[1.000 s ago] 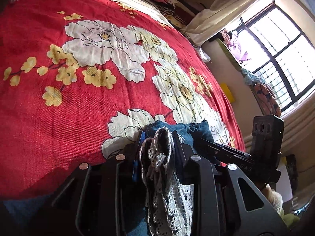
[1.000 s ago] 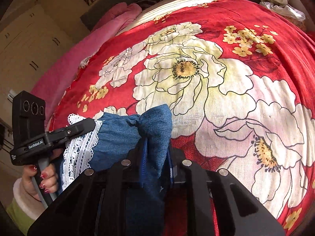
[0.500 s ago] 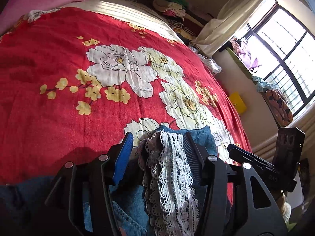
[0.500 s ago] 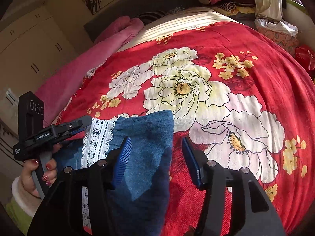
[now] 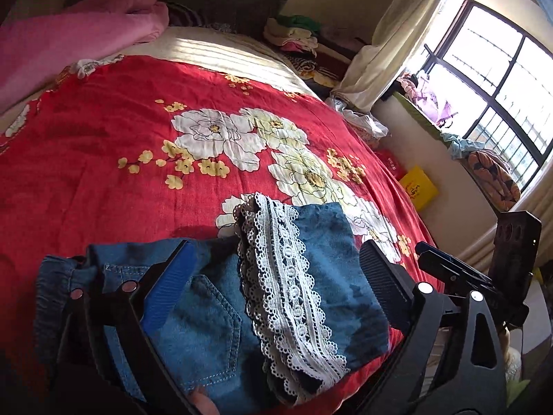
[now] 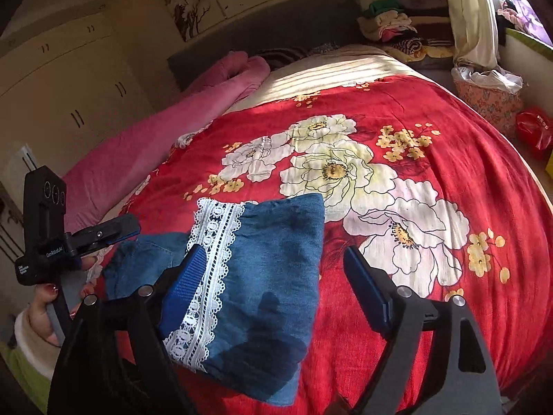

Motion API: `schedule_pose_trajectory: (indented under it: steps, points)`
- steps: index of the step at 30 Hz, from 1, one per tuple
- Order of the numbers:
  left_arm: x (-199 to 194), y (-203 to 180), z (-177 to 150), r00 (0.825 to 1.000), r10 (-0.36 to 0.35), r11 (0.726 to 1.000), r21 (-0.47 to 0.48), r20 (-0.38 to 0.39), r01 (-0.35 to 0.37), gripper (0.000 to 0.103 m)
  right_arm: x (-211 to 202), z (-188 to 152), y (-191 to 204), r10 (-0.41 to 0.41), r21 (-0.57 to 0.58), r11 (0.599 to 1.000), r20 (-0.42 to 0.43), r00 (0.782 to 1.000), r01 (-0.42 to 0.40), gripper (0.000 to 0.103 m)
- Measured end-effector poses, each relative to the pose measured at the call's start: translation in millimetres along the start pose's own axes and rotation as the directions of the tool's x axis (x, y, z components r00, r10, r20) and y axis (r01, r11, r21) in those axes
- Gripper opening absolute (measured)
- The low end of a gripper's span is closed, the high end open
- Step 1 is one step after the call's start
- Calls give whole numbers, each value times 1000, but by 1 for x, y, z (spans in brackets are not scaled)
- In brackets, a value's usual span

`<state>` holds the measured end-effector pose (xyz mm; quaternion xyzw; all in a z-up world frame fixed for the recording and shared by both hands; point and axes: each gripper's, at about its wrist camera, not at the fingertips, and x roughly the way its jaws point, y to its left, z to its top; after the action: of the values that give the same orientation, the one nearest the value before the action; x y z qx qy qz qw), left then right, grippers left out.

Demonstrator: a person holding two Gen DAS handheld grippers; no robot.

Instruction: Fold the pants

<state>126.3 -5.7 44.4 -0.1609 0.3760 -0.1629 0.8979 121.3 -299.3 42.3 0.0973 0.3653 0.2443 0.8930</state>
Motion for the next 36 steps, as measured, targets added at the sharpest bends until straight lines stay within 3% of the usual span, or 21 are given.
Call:
schedule_pose_trajectory:
  steps: [13,23,30,36]
  points:
    - [-23,-25,-28,995,93,993,68,26,-94,93,-22,-22,9,-30,-25,999,27,999,31,92]
    - [-17,-36,-53,991,127,987,102,-33,-123,93,-27,-40,7,-55,-45,997,-6,998,54,94]
    - [-8,-36,-79,989,88,993,87,-115,-79,93,-24,-56,0,-39,-28,999,-50,998,37,94]
    - [-5,-28,-90,987,7,1000,9,-162,-5,93,-17,-68,-9,-7,22,1000,-91,996,9,94]
